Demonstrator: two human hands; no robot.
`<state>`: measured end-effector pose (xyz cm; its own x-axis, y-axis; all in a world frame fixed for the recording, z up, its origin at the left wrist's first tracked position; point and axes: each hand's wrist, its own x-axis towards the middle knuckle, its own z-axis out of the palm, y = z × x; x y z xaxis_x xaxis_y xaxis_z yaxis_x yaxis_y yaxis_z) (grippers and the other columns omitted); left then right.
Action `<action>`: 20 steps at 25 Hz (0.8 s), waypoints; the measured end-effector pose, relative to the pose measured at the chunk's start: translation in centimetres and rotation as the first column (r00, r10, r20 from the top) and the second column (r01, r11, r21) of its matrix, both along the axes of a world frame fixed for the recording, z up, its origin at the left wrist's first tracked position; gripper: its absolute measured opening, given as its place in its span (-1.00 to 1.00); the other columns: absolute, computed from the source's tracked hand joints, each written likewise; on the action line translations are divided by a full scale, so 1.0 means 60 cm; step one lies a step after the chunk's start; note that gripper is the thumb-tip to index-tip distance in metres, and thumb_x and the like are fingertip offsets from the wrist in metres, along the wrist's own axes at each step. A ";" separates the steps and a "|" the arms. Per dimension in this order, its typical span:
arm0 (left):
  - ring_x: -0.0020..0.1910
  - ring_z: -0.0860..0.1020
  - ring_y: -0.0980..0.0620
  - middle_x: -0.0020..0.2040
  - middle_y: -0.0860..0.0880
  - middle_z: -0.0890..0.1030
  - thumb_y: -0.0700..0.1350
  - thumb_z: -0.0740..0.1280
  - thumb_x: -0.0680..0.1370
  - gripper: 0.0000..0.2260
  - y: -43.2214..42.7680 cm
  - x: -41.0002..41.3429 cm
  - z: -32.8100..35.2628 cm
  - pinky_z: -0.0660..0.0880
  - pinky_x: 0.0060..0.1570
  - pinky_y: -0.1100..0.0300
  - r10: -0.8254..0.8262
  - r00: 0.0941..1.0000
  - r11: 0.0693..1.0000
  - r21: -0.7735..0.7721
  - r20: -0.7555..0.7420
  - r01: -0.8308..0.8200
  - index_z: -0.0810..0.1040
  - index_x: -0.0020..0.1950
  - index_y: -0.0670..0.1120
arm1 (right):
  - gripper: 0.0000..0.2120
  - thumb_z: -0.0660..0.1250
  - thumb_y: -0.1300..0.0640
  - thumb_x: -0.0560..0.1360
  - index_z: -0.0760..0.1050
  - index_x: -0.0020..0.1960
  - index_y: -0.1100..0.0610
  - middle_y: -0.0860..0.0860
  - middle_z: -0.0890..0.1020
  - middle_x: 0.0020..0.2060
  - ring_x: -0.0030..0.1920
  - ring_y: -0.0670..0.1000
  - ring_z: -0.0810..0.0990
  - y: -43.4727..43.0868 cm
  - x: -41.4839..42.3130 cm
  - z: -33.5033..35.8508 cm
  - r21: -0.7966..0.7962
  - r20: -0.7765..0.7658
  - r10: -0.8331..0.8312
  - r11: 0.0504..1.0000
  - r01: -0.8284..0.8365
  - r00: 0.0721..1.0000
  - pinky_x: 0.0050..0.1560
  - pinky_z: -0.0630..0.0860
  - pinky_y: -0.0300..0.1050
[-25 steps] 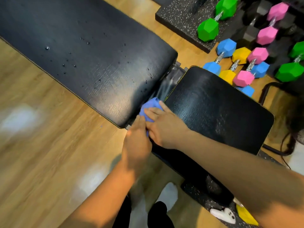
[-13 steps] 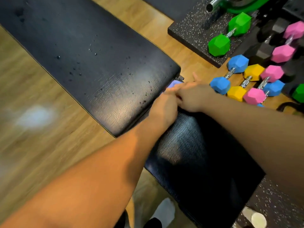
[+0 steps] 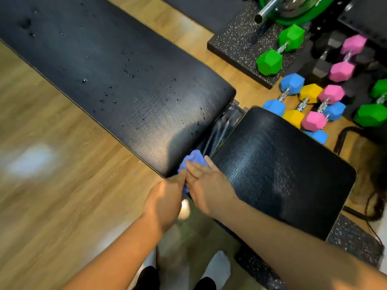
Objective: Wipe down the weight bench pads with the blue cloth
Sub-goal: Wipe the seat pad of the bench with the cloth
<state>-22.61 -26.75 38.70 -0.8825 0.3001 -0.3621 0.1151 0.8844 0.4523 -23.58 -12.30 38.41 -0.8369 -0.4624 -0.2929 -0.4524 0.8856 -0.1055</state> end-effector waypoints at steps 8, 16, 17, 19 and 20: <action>-0.11 0.53 -0.07 -0.07 -0.06 0.62 -0.14 0.15 0.50 -0.79 -0.037 0.053 0.014 0.38 -0.18 0.14 -0.135 0.989 0.988 0.063 -0.057 0.138 0.53 0.04 -0.08 | -0.65 0.37 0.07 0.35 0.61 0.14 0.00 -0.09 0.63 0.17 0.27 -0.06 0.53 -0.020 0.062 0.020 0.044 -0.071 0.029 0.999 -0.026 0.997 0.36 0.20 0.34; 0.54 0.01 -0.14 0.55 -0.18 0.09 -0.09 0.09 0.60 -0.48 0.173 0.080 0.045 -0.08 0.49 -0.08 -0.708 0.694 0.699 0.004 -0.132 0.715 0.09 0.53 -0.23 | -0.48 0.03 0.02 0.43 0.49 0.31 0.07 0.04 0.50 0.34 0.37 0.03 0.45 0.169 0.230 0.064 0.174 -0.133 -0.561 0.798 0.577 0.817 0.38 0.19 0.24; 0.55 -0.09 -0.12 0.57 -0.16 -0.01 -0.06 0.08 0.62 -0.46 0.199 0.094 0.053 -0.17 0.49 -0.06 -0.770 0.626 0.635 -0.046 -0.124 0.771 0.01 0.54 -0.22 | -0.50 0.03 0.00 0.45 0.50 0.29 0.06 0.04 0.51 0.34 0.36 0.04 0.45 0.188 0.260 0.074 0.152 -0.135 -0.638 0.743 0.652 0.758 0.38 0.20 0.25; 0.55 -0.14 -0.09 0.57 -0.15 -0.06 -0.04 0.04 0.64 -0.47 0.232 0.119 0.066 -0.20 0.51 -0.02 -0.828 0.549 0.560 -0.109 -0.114 0.821 -0.02 0.54 -0.21 | -0.52 0.03 -0.04 0.46 0.55 0.23 0.06 0.06 0.53 0.30 0.32 0.07 0.48 0.201 0.295 0.088 0.112 -0.160 -0.757 0.624 0.773 0.634 0.39 0.27 0.26; 0.55 -0.08 -0.09 0.57 -0.16 -0.01 -0.05 0.03 0.64 -0.50 0.234 0.121 0.066 -0.16 0.52 0.00 -0.819 0.561 0.572 -0.101 -0.121 0.814 0.04 0.54 -0.22 | -0.52 0.02 -0.04 0.47 0.56 0.20 0.07 0.10 0.53 0.30 0.32 0.10 0.48 0.193 0.294 0.089 0.093 -0.170 -0.787 0.587 0.805 0.593 0.38 0.30 0.26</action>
<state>-15.34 -12.71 42.66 -0.3055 0.9097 -0.2812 0.8531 0.3926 0.3435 -5.96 -0.74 43.77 -0.8763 0.4436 -0.1880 0.4414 0.8956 0.0556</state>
